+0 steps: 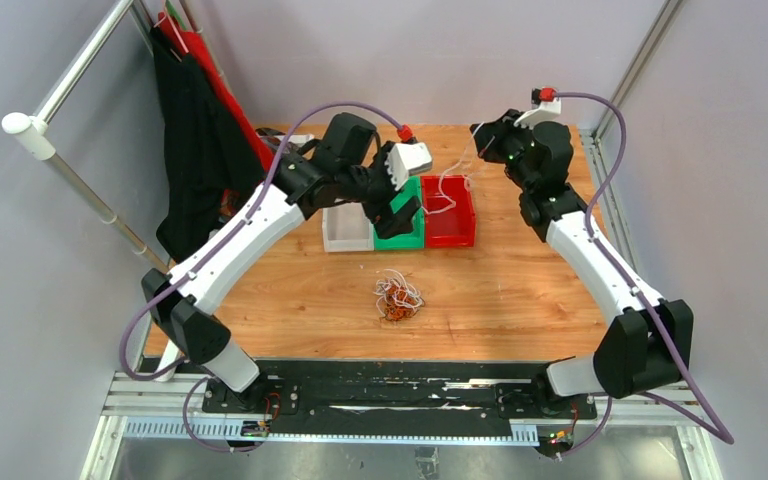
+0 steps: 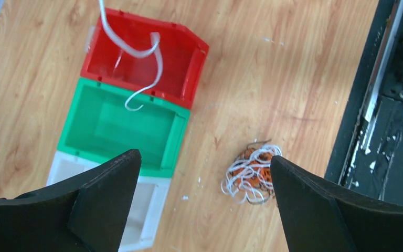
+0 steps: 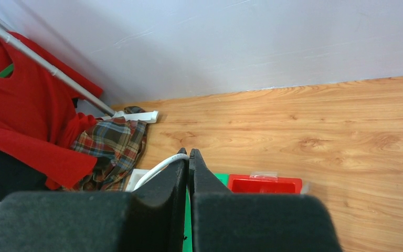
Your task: Untangle the cables
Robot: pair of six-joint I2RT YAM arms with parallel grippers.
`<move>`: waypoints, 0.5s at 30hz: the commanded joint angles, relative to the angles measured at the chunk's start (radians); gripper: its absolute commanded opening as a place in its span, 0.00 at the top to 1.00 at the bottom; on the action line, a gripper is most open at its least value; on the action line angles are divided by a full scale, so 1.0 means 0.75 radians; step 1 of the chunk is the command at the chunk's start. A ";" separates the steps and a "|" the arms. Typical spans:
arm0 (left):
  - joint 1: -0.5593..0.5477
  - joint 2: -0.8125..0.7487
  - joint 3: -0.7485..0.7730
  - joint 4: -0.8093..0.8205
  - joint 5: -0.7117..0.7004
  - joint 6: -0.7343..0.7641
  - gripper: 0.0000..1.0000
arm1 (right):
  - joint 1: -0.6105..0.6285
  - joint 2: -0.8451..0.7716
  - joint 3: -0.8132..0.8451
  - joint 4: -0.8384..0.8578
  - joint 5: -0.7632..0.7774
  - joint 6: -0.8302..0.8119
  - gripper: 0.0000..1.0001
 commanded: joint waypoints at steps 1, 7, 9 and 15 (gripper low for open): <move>0.045 -0.148 -0.074 -0.067 -0.008 0.009 0.02 | -0.033 0.012 0.099 0.026 -0.078 0.067 0.99; 0.158 -0.271 -0.175 -0.097 -0.058 -0.063 0.02 | -0.035 0.046 0.286 -0.037 -0.111 0.066 0.99; 0.195 -0.315 -0.215 -0.116 -0.048 -0.071 0.02 | -0.034 0.054 0.307 -0.054 -0.112 0.049 0.99; 0.218 -0.427 -0.377 -0.128 -0.072 -0.061 0.02 | -0.031 0.089 0.299 -0.054 -0.132 0.064 0.99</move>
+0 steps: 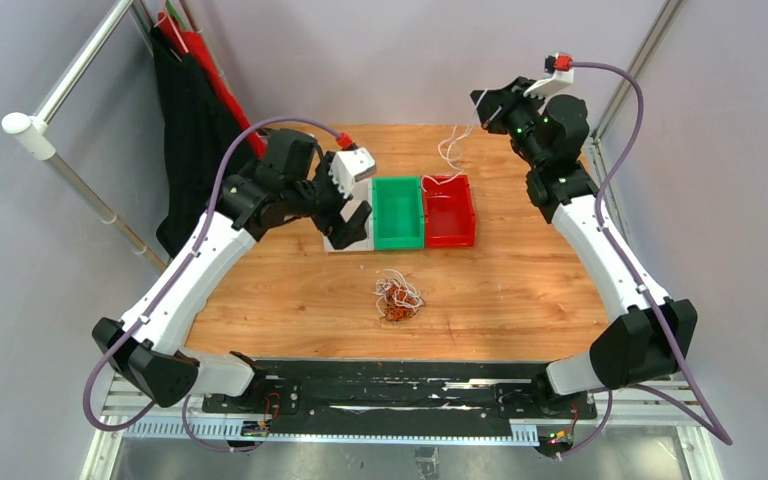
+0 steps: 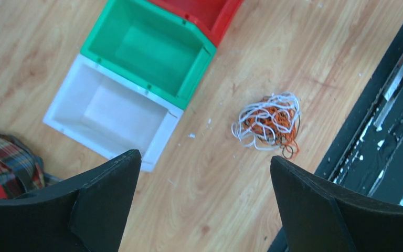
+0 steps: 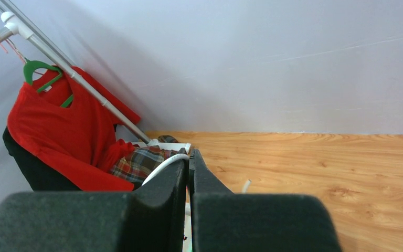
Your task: Untangle the cables
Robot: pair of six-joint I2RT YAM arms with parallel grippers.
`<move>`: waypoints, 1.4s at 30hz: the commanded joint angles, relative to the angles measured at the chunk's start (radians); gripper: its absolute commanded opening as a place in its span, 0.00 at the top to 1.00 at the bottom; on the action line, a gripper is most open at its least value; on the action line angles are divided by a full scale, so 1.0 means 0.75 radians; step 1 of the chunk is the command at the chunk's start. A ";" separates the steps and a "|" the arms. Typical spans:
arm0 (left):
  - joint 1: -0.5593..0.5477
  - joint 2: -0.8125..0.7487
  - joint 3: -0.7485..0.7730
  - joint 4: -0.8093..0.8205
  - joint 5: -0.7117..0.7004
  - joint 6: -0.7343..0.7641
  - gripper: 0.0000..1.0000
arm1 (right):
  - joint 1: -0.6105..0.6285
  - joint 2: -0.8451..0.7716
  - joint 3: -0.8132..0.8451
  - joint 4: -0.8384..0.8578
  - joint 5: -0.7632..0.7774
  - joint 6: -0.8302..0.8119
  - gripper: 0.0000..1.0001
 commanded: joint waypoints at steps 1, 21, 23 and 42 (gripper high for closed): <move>0.002 -0.071 -0.095 -0.036 -0.014 -0.019 0.02 | -0.013 0.040 0.005 -0.014 -0.039 0.014 0.99; 0.002 -0.185 -0.252 -0.035 -0.020 -0.036 0.02 | 0.100 0.277 -0.135 -0.152 0.152 -0.286 0.99; 0.002 -0.196 -0.259 -0.035 -0.017 -0.030 0.02 | 0.116 0.314 -0.135 -0.173 0.198 -0.315 0.99; 0.002 -0.211 -0.319 -0.035 0.008 -0.015 0.02 | 0.199 0.483 0.118 -0.599 0.454 -0.511 0.49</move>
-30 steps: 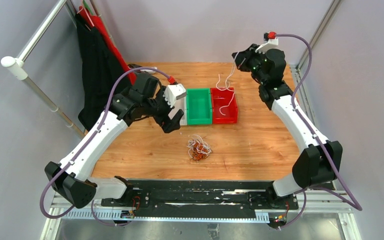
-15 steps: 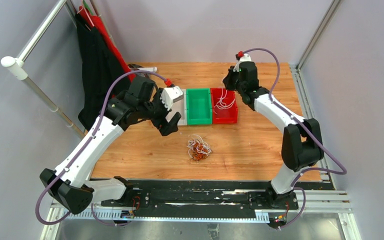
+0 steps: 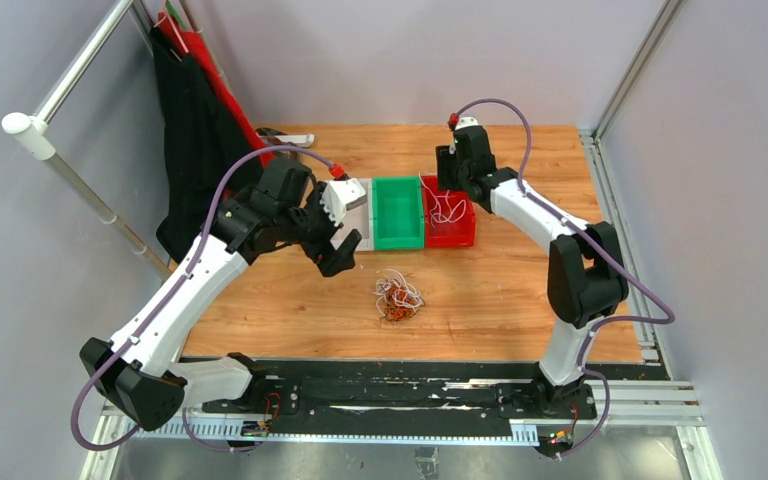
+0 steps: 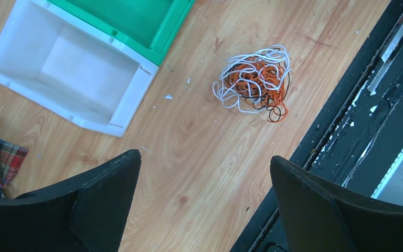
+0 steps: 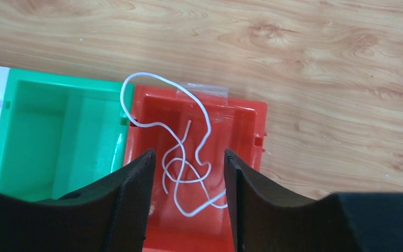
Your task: Untangle the cables
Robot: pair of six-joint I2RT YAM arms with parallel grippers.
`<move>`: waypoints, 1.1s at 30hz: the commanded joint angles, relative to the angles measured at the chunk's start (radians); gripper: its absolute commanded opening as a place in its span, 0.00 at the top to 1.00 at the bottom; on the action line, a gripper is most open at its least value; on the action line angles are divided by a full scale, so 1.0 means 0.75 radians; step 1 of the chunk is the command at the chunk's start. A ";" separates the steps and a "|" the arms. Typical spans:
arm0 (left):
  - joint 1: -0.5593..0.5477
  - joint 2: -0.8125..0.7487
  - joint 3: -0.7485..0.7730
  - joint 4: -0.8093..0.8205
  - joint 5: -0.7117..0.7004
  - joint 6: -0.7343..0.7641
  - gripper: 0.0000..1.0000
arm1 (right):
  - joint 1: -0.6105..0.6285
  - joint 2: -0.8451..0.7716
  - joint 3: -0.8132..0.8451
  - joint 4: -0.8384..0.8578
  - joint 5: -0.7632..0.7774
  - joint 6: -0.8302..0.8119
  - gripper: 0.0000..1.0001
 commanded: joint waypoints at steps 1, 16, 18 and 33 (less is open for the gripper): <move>0.002 -0.013 -0.011 0.007 0.024 0.006 0.02 | 0.009 -0.061 0.091 -0.134 0.074 -0.042 0.49; 0.002 -0.021 -0.050 0.032 0.066 0.005 0.00 | 0.036 0.115 0.014 0.016 -0.060 0.006 0.63; 0.002 -0.030 -0.051 0.033 0.072 0.009 0.00 | 0.036 0.147 -0.003 0.025 -0.061 0.011 0.65; 0.002 -0.045 -0.044 0.041 0.051 0.043 0.00 | 0.036 0.108 -0.129 0.065 0.010 0.032 0.99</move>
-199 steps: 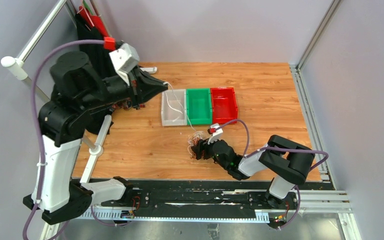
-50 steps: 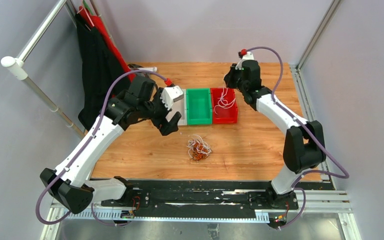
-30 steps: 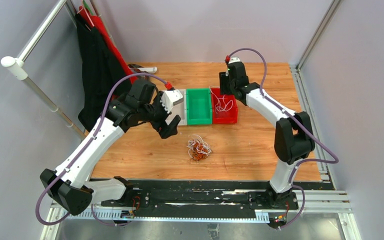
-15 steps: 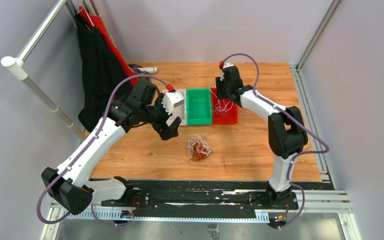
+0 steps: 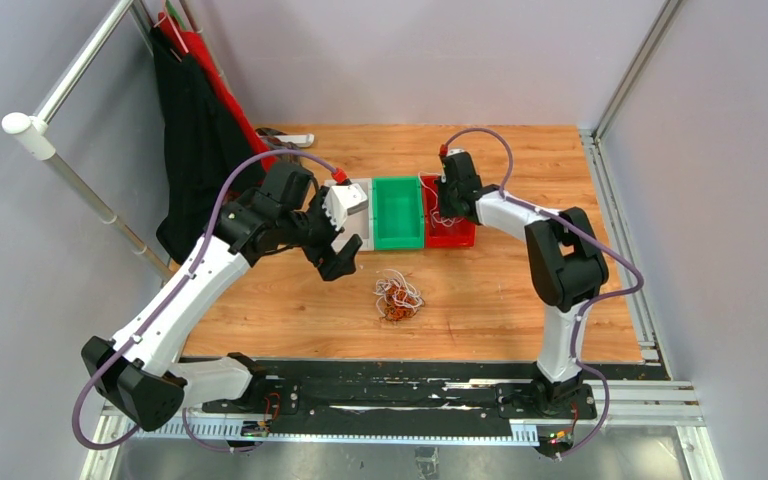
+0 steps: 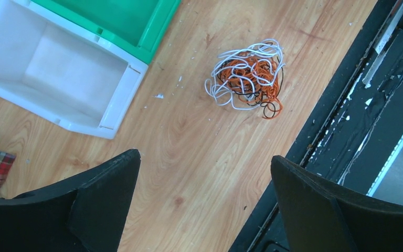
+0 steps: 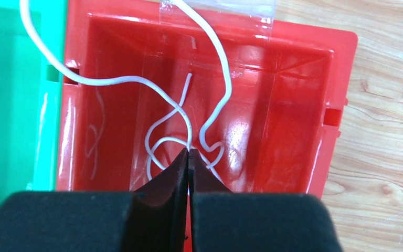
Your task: Untangle the cables
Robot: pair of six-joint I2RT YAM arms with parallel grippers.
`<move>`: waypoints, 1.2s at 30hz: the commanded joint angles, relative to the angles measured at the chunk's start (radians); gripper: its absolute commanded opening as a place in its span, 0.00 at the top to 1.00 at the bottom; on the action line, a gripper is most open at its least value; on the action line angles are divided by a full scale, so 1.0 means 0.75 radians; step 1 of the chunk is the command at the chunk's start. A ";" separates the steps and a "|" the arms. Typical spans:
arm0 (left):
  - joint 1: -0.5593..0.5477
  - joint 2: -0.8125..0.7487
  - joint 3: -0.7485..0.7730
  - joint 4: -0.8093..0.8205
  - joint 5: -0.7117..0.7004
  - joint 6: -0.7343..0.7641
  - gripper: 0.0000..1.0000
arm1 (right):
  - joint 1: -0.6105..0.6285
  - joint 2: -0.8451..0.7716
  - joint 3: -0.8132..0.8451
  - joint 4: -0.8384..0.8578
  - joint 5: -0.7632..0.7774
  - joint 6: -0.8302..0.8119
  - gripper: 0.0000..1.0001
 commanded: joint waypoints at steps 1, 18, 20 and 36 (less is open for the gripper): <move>0.002 -0.047 -0.002 0.031 0.005 0.028 0.00 | 0.016 -0.104 -0.010 0.021 0.020 -0.014 0.99; 0.002 -0.075 0.008 0.030 -0.014 0.047 0.00 | 0.024 0.012 0.171 0.060 -0.182 -0.110 0.66; 0.002 -0.075 0.011 0.030 -0.014 0.048 0.00 | 0.024 0.037 0.188 0.063 -0.176 -0.106 0.67; 0.003 -0.089 0.008 0.016 -0.021 0.070 0.00 | 0.023 -0.014 0.016 0.157 0.011 -0.026 0.99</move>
